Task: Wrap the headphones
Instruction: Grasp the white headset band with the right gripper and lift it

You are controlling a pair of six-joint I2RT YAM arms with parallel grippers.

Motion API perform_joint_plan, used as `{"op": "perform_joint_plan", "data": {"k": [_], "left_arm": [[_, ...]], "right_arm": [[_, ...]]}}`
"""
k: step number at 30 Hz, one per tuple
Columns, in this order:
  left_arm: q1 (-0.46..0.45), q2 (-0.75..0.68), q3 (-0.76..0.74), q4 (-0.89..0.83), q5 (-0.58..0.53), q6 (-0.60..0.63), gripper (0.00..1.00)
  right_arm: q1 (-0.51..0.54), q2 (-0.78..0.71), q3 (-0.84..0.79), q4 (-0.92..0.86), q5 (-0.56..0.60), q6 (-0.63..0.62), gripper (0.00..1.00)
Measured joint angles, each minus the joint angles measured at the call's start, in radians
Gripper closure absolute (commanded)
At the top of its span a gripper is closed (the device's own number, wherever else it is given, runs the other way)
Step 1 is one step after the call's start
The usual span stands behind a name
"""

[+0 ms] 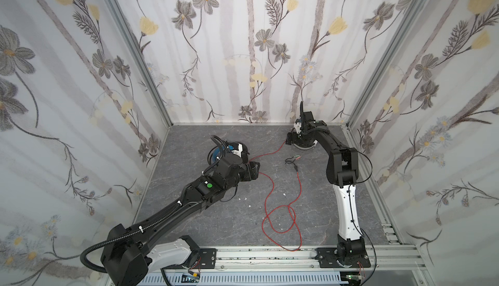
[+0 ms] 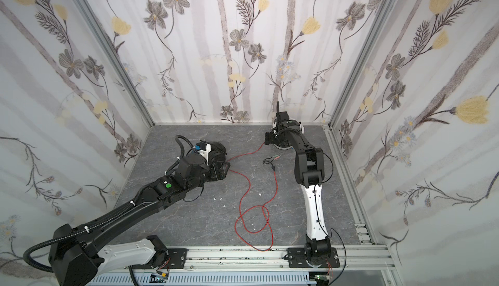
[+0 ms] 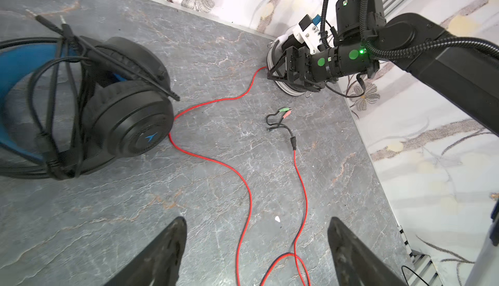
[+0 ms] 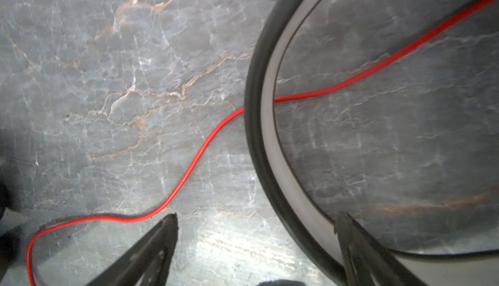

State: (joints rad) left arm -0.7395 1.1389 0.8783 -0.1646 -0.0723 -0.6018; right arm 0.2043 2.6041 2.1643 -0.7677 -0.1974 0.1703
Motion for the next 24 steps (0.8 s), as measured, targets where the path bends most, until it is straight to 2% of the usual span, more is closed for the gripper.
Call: {"op": "perform_joint_plan", "data": {"k": [2,7,15,19,24], "left_arm": [[0.002,-0.033,-0.026,0.0,-0.013,0.0,0.17],[0.008,-0.094,-0.048,-0.005,-0.039,0.0,0.15],[0.01,-0.105,-0.046,-0.052,-0.07,0.008,0.13],[0.01,-0.053,-0.027,-0.071,-0.068,0.003,0.13],[0.01,0.039,0.015,-0.077,-0.046,-0.005,0.13]], "right_arm": [[0.019,-0.026,-0.051,0.019,0.0,0.0,0.09],[0.047,-0.162,-0.307,0.129,-0.026,0.038,0.09],[0.084,-0.418,-0.75,0.361,-0.137,0.191,0.1],[0.116,-0.51,-0.849,0.397,-0.195,0.244,0.09],[0.104,-0.657,-0.834,0.398,-0.195,0.233,0.08]]}}
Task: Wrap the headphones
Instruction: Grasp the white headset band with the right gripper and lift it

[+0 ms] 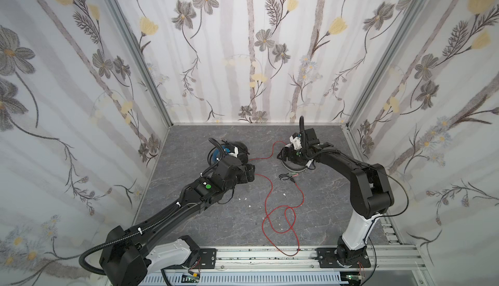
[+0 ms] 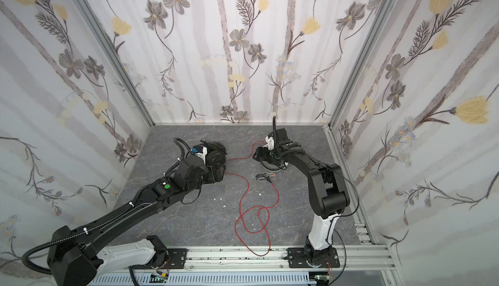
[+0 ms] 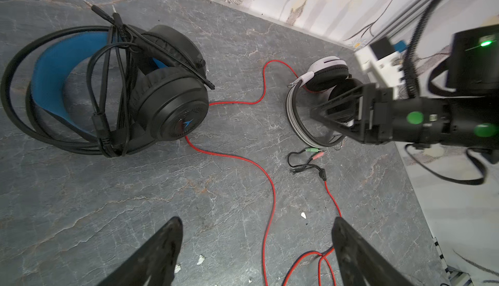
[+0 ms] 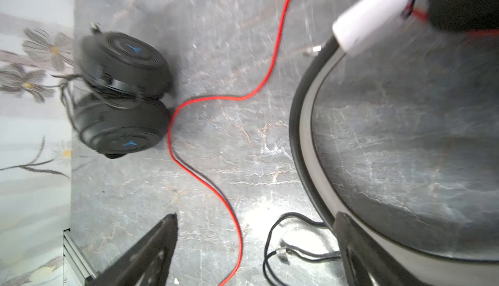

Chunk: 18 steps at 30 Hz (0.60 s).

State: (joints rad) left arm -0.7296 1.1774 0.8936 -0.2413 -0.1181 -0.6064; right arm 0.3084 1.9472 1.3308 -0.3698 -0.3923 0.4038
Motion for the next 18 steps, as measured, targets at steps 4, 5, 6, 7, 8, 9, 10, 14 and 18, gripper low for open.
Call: {"op": "perform_joint_plan", "data": {"k": [4,5,6,7,8,9,10,14,18], "left_arm": [[-0.006,0.055,0.027,0.01,0.029,-0.005,0.13],[-0.009,0.067,0.037,0.014,0.037,-0.006,0.13],[-0.012,0.077,0.048,0.015,0.044,-0.006,0.13],[-0.014,0.088,0.058,0.022,0.044,-0.006,0.13],[-0.016,0.103,0.069,0.036,0.048,-0.006,0.13],[-0.016,0.117,0.079,0.042,0.059,-0.006,0.13],[-0.016,0.126,0.085,0.043,0.063,-0.006,0.13],[-0.016,0.15,0.123,0.044,0.071,-0.002,0.13],[-0.016,0.155,0.139,0.043,0.081,0.005,0.12]], "right_arm": [[-0.061,-0.075,0.046,-0.01,0.064,-0.058,0.08],[-0.089,-0.084,0.052,-0.016,0.087,-0.072,0.08],[-0.121,-0.086,0.059,-0.022,0.114,-0.084,0.07],[-0.143,-0.08,0.066,-0.028,0.141,-0.096,0.08],[-0.17,-0.064,0.079,-0.04,0.168,-0.109,0.08],[-0.189,-0.04,0.097,-0.049,0.196,-0.124,0.08],[-0.198,-0.021,0.11,-0.053,0.215,-0.134,0.08],[-0.209,0.054,0.153,-0.087,0.265,-0.175,0.07],[-0.212,0.121,0.176,-0.087,0.315,-0.205,0.08]]}}
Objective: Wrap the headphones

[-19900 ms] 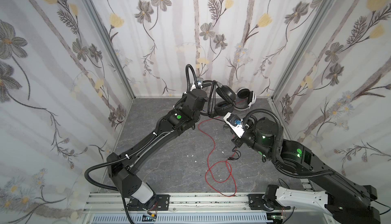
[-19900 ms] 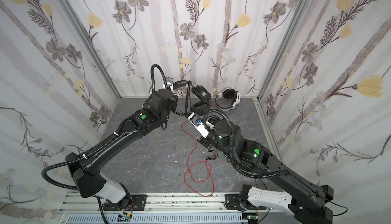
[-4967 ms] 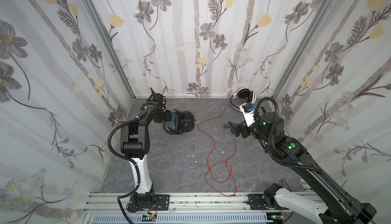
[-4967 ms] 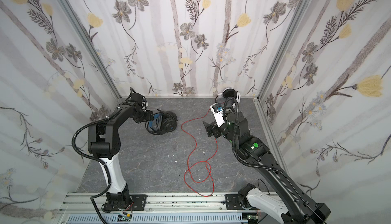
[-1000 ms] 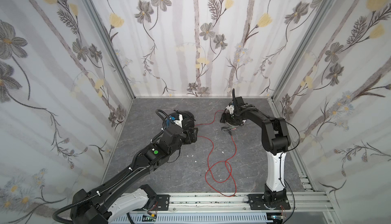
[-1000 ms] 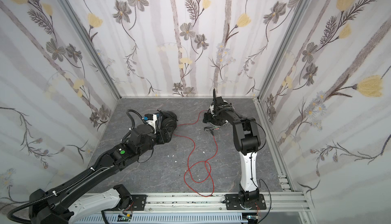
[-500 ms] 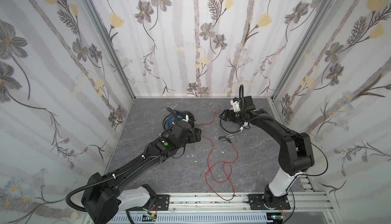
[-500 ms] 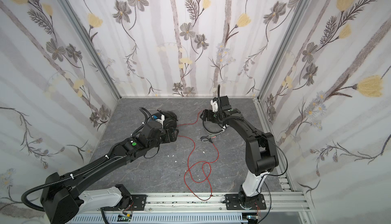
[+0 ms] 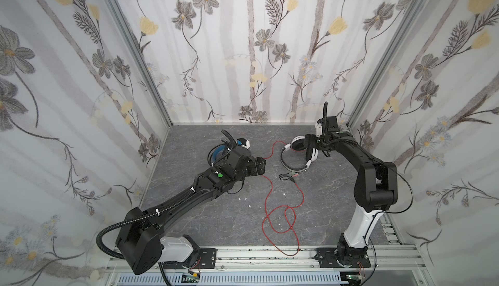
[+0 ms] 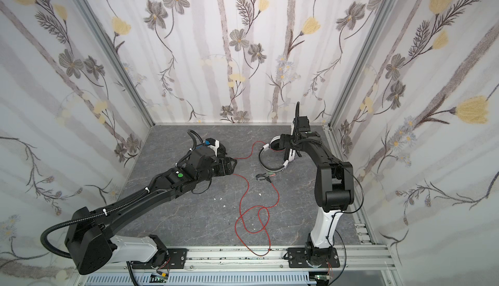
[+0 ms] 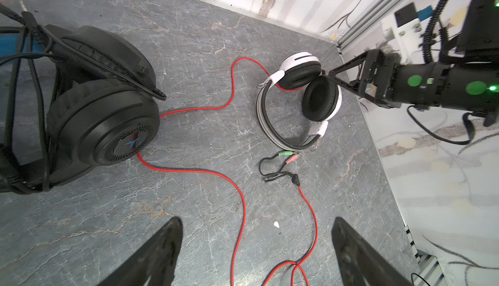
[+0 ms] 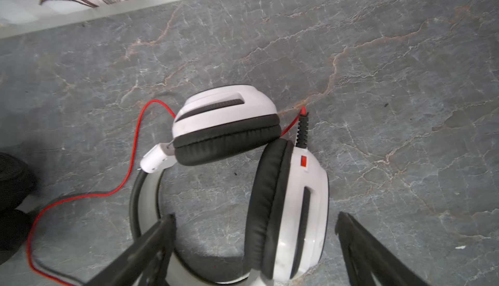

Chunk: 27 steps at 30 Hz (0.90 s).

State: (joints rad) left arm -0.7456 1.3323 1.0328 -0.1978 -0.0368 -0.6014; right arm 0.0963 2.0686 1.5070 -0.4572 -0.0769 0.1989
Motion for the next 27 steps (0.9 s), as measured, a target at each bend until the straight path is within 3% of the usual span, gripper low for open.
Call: {"op": "perform_joint_plan", "data": {"k": [5,10,13,20,27], "left_arm": [[0.0,0.006,0.011,-0.001,0.002,0.007,0.12],[0.003,0.019,0.022,0.0,0.008,0.018,0.12],[0.003,0.039,0.028,-0.001,0.011,0.018,0.13],[0.0,0.126,0.055,0.007,0.042,0.018,0.13],[-0.05,0.354,0.206,-0.001,0.083,-0.008,0.01]], "right_arm": [[-0.012,0.068,0.0,-0.017,0.038,-0.018,0.13],[-0.018,0.09,-0.012,-0.02,0.035,-0.026,0.41],[-0.016,0.044,-0.083,0.014,0.039,-0.029,0.51],[-0.032,-0.101,-0.282,0.086,0.046,-0.043,0.64],[-0.051,-0.263,-0.491,0.193,-0.008,0.011,0.7]]}}
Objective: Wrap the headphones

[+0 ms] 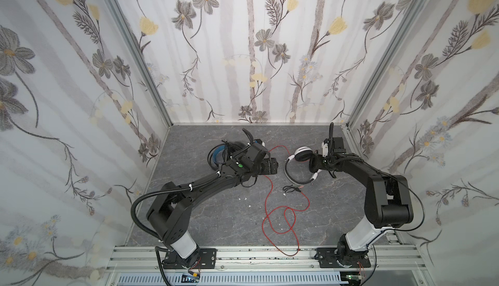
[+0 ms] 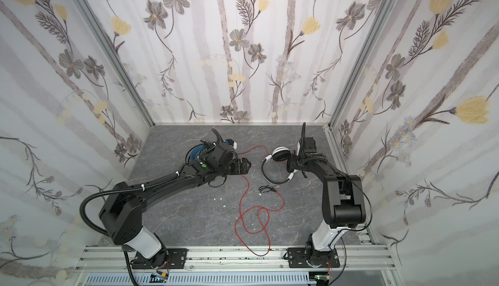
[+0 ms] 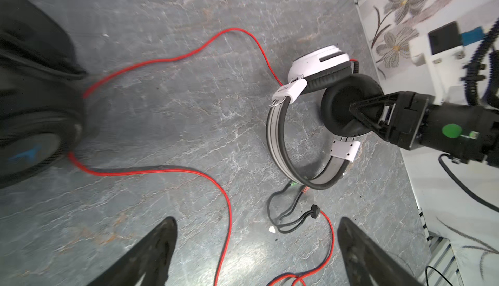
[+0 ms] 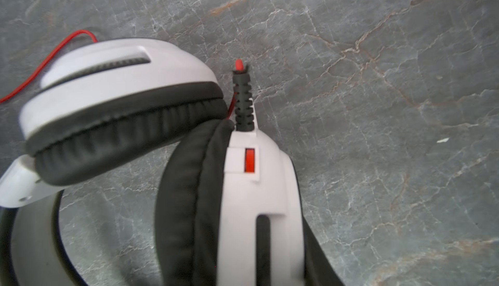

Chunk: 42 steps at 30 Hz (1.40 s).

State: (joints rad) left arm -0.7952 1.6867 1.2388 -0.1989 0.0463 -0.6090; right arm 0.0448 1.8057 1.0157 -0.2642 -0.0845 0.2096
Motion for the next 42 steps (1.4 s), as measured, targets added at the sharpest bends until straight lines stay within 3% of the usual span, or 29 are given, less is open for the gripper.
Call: {"op": "perform_joint_plan", "data": {"k": [9,14,19,23,25,27,31,42], "left_arm": [[-0.037,0.296,0.191,0.008,0.028,-0.092,0.0],[-0.039,0.316,0.234,0.019,0.037,-0.092,0.0],[-0.041,0.274,0.203,0.046,0.066,-0.06,0.01],[-0.04,0.26,0.188,0.045,0.062,-0.047,0.15],[-0.041,0.251,0.175,0.046,0.062,-0.045,0.16],[-0.043,0.242,0.164,0.047,0.062,-0.045,0.14],[-0.048,0.232,0.161,0.056,0.064,-0.045,0.01],[-0.093,0.139,0.09,0.06,0.089,0.005,0.0]], "right_arm": [[-0.009,-0.241,-0.21,0.158,-0.11,0.061,0.74],[0.0,-0.341,-0.306,0.235,-0.182,0.048,0.81],[0.073,-0.406,-0.294,0.237,-0.21,-0.028,0.83],[0.127,-0.448,-0.247,0.222,-0.16,-0.098,0.84],[0.144,-0.468,-0.24,0.217,-0.143,-0.125,0.84],[0.151,-0.477,-0.24,0.21,-0.134,-0.14,0.85],[0.153,-0.478,-0.233,0.173,-0.084,-0.146,0.86],[0.141,-0.443,-0.012,-0.061,0.196,-0.148,0.8]]}}
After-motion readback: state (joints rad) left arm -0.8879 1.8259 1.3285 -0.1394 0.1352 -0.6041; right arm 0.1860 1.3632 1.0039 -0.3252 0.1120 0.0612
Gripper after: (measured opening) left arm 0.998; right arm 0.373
